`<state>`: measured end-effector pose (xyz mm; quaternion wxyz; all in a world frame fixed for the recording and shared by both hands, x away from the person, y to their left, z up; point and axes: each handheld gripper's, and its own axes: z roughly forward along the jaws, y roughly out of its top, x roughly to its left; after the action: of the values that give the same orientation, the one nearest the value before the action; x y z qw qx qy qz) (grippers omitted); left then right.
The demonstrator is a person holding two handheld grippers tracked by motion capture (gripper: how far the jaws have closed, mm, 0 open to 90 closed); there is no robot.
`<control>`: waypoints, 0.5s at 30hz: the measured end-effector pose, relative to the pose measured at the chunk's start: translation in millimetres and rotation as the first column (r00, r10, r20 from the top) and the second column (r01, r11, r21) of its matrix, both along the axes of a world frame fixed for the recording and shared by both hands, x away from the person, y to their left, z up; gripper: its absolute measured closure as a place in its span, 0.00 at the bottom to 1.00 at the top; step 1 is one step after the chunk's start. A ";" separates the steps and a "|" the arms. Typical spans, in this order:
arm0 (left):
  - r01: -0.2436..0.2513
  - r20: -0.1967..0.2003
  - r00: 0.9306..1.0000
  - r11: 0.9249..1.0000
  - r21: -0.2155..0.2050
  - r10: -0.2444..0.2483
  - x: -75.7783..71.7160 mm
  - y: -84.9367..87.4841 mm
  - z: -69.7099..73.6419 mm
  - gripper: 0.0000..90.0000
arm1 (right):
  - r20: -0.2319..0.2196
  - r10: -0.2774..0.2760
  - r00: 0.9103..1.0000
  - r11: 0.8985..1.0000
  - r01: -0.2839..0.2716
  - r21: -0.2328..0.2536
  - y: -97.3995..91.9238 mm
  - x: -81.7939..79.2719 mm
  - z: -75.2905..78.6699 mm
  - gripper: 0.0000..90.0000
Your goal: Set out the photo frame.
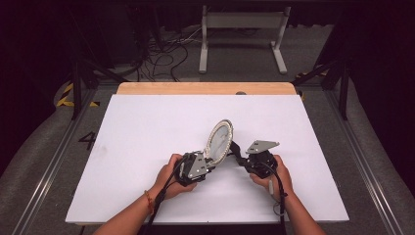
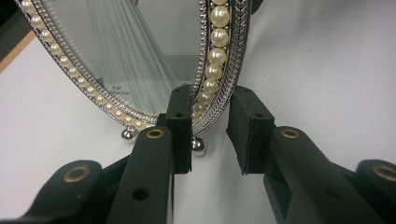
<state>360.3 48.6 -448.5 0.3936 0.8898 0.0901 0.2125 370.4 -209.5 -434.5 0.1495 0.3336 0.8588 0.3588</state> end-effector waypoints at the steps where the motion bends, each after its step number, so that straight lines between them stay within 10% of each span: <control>1: 0.007 0.005 1.000 1.000 0.003 -0.007 0.3 -0.1 0.2 0.80 | -0.003 0.001 1.000 1.000 -0.001 0.002 -0.4 0.3 -0.2 1.00; 5: 0.016 0.004 1.000 1.000 0.003 -0.016 -0.2 -0.3 0.9 0.81 | 0.002 -0.008 1.000 1.000 0.008 -0.005 1.7 0.1 -0.7 1.00; 8: 0.072 -0.026 0.997 0.997 -0.015 -0.072 -3.3 -0.8 2.4 1.00 | 0.011 -0.035 0.999 0.999 0.035 -0.013 0.9 1.5 -2.3 1.00; 15: 0.072 -0.029 0.997 0.997 -0.031 -0.073 -3.8 -4.9 3.1 0.93 | 0.025 -0.059 0.998 0.998 0.059 0.004 -0.7 3.6 -6.2 0.99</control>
<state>356.5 43.7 -445.4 0.4131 0.8896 0.0668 0.1832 374.0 -210.2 -440.7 0.1701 0.3544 0.8462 0.3598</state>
